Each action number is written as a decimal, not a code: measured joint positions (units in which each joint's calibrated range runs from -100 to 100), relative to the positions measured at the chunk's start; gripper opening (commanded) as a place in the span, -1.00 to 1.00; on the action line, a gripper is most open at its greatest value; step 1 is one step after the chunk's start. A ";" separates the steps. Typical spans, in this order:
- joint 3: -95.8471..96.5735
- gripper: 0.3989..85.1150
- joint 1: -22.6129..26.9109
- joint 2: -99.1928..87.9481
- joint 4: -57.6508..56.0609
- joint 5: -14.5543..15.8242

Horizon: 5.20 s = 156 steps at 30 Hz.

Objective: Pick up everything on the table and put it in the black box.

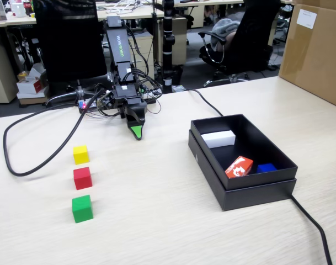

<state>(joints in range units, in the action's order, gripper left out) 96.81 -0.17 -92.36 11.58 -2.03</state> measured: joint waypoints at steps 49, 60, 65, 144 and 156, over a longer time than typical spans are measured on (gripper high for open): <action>0.00 0.14 0.00 0.00 0.00 0.00; 0.09 0.12 0.00 0.00 0.00 0.00; -0.18 0.12 -0.20 0.00 0.00 0.00; -84.80 0.13 -23.64 70.94 -68.29 -18.51; -84.80 0.13 -22.27 73.66 -68.29 -18.12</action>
<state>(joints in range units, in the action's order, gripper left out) 12.00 -22.44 -18.71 -56.72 -20.15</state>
